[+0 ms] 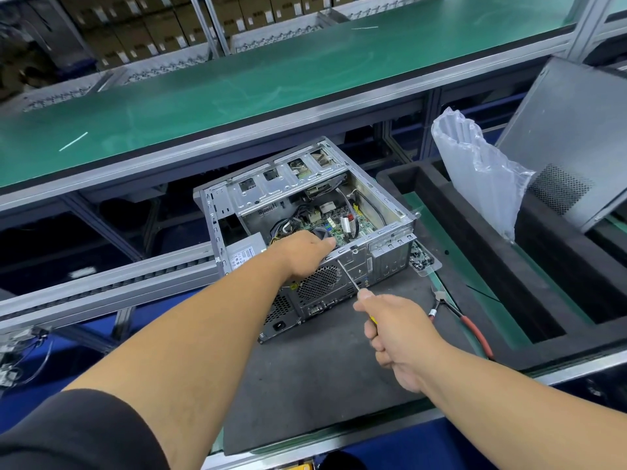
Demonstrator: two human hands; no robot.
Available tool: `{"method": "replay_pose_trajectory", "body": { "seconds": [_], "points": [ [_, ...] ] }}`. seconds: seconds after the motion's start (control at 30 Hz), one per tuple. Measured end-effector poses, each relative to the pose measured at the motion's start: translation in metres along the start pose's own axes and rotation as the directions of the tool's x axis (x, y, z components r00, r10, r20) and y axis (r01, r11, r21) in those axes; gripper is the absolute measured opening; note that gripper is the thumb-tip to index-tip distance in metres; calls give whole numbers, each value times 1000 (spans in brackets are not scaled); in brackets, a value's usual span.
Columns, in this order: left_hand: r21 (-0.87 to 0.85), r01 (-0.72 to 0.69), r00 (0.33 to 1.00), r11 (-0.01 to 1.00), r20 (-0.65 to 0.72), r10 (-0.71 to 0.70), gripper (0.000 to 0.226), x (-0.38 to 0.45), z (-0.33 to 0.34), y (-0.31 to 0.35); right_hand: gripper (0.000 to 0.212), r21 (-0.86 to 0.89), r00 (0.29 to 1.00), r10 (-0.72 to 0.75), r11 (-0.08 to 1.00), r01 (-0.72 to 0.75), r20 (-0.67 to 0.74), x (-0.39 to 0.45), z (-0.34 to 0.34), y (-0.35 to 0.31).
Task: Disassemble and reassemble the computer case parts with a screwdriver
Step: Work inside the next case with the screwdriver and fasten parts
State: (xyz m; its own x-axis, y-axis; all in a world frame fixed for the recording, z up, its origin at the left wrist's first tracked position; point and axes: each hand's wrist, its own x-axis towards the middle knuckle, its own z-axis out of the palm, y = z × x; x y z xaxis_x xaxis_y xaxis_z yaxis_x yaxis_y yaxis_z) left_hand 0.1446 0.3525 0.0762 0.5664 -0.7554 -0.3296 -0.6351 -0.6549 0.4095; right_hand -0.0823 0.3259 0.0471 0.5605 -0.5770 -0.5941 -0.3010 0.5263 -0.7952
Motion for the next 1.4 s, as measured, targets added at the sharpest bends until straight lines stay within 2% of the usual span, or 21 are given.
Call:
{"method": "replay_pose_trajectory", "body": {
  "seconds": [0.2, 0.37, 0.53, 0.83, 1.03, 1.3, 1.4],
  "points": [
    [27, -17, 1000, 999, 26, 17, 48, 4, -2, -1, 21, -31, 999, -31, 999, 30, -26, 1, 3, 4],
    [-28, 2, 1000, 1000, -17, -2, 63, 8, 1, -7, 21, -48, 998, -53, 998, 51, -36, 2, 1, 5],
    [-65, -20, 999, 998, 37, 22, 68, 11, 0, -9, 20, -47, 998, -51, 998, 49, -38, 1, 1, 3],
    [-54, -59, 997, 997, 43, 61, 58, 12, 0, -9, 34, -132, 997, -73, 989, 71, -12, 1, -2, 7],
    [-89, -47, 998, 995, 30, 49, 66, 12, -1, -8, 34, -199, 996, -85, 977, 81, -13, 2, -5, 7],
    [-52, -75, 996, 996, 33, 77, 56, 9, -1, -6, 43, -197, 999, -44, 979, 43, -2, 1, -6, 4],
    [-54, -71, 996, 996, 45, 74, 60, 10, 0, -6, 39, -131, 999, -16, 991, 20, 30, -1, -6, 4]
  ]
}}
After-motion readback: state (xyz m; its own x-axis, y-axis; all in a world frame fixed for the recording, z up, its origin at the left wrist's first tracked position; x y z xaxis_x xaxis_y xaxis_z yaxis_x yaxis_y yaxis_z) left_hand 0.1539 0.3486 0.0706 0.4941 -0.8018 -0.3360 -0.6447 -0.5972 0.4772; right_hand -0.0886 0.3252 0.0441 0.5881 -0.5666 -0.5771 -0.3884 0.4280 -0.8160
